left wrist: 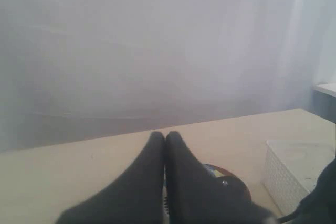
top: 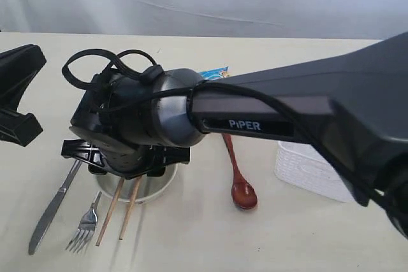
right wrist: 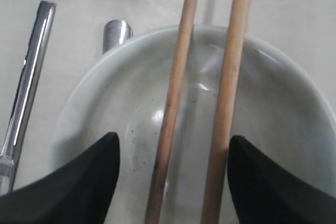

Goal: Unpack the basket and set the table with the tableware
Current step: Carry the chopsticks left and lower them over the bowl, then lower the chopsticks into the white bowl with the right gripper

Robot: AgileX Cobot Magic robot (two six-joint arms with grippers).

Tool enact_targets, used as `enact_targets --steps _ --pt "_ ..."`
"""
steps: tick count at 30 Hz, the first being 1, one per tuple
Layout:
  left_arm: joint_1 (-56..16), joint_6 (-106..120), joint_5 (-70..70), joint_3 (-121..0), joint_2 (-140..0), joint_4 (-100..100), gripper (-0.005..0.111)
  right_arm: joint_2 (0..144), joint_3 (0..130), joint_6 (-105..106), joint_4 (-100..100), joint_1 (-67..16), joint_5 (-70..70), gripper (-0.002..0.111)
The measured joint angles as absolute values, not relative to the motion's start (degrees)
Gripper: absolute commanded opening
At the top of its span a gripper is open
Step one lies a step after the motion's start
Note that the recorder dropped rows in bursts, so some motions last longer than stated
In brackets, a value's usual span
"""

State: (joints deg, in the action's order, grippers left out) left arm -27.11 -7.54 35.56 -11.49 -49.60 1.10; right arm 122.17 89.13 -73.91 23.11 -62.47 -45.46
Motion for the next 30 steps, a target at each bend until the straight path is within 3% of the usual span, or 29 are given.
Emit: enact_targets --steps 8,15,30 --pt "-27.1 -7.5 35.6 -11.5 -49.6 1.1 0.000 122.9 89.1 -75.5 23.1 -62.5 -45.5 0.056" --pt "-27.1 -7.5 35.6 -11.5 -49.6 1.1 0.000 122.9 89.1 -78.0 23.2 -62.5 -45.5 0.031" --pt "-27.1 -7.5 35.6 -11.5 -49.6 1.1 0.000 122.9 89.1 -78.2 23.4 -62.5 -46.9 0.032"
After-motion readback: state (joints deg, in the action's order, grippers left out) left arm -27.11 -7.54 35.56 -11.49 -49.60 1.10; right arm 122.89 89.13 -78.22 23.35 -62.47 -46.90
